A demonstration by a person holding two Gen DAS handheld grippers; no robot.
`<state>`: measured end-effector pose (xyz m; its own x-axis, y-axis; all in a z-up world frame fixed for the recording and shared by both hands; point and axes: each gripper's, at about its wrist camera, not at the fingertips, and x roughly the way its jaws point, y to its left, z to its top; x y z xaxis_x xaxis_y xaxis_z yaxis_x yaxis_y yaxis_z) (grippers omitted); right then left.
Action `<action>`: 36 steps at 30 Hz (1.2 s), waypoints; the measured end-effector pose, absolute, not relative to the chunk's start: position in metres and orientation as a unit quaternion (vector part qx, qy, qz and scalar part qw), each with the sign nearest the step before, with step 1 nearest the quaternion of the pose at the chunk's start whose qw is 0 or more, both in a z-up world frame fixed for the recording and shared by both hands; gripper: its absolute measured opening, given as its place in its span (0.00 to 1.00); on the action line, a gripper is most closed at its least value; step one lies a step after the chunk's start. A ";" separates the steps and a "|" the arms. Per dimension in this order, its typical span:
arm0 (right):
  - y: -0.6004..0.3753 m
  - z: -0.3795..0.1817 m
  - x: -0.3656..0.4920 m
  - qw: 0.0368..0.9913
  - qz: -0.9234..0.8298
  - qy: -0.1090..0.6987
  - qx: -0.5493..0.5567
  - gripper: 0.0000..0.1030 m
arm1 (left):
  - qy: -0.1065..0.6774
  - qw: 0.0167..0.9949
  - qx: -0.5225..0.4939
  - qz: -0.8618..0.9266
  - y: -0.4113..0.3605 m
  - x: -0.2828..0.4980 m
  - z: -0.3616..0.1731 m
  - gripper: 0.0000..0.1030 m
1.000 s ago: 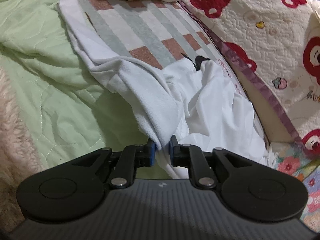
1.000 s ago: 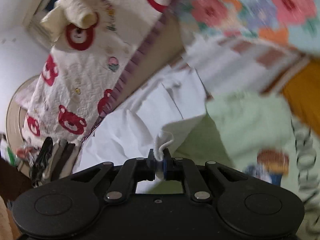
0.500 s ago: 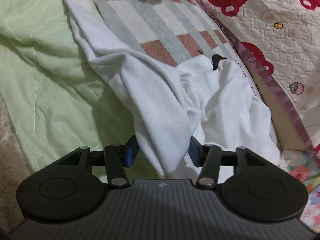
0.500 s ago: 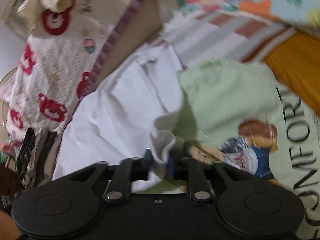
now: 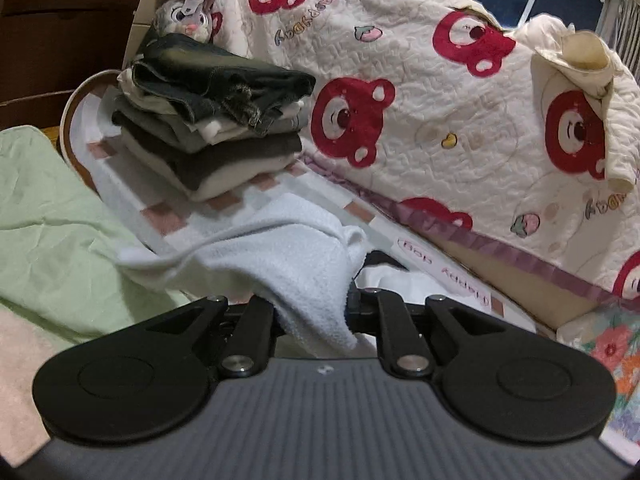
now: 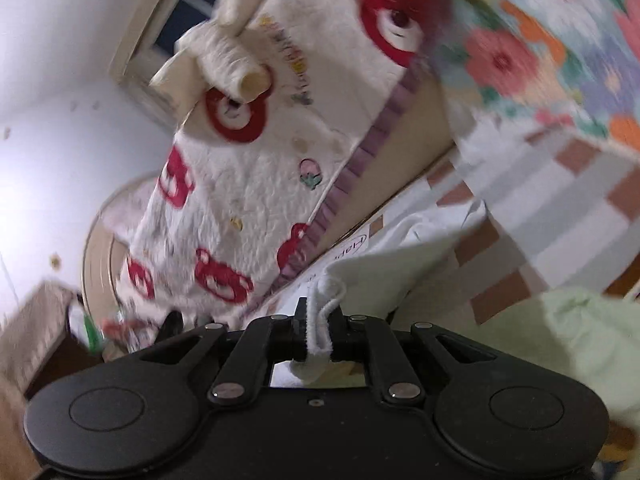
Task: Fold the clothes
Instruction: 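Lift the sleeve with the left gripper while the right gripper grasps the shirt edge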
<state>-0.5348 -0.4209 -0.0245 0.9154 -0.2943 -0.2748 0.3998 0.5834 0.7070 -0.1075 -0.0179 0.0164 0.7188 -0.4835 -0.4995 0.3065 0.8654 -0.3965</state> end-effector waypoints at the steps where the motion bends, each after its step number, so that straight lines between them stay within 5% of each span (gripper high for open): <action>1: -0.417 -0.026 -0.536 0.891 -0.200 0.081 0.400 0.10 | 0.329 0.909 -0.138 -0.216 -0.020 -0.100 0.009 0.12; 5: -0.429 -0.064 -0.500 0.887 -0.217 0.188 0.361 0.10 | 0.395 0.890 -0.080 -0.212 -0.055 -0.052 -0.024 0.12; 11: -0.546 -0.056 -0.333 0.875 -0.174 0.221 0.394 0.09 | 0.304 0.931 0.023 -0.199 -0.162 0.072 0.035 0.10; 17: -0.606 0.155 -0.260 0.949 -0.161 0.005 0.271 0.07 | 0.109 0.965 -0.097 -0.217 -0.157 0.104 0.252 0.11; 23: -0.557 0.274 -0.337 0.963 -0.143 -0.180 0.141 0.07 | -0.015 0.950 -0.154 -0.272 -0.111 0.032 0.343 0.15; 27: -0.538 0.259 -0.396 0.957 -0.140 -0.216 0.133 0.07 | 0.035 0.935 -0.193 -0.294 -0.081 -0.015 0.292 0.15; 36: -0.521 -0.017 -0.463 0.921 -0.274 0.057 0.271 0.07 | 0.302 0.911 -0.155 -0.235 -0.068 -0.051 0.062 0.12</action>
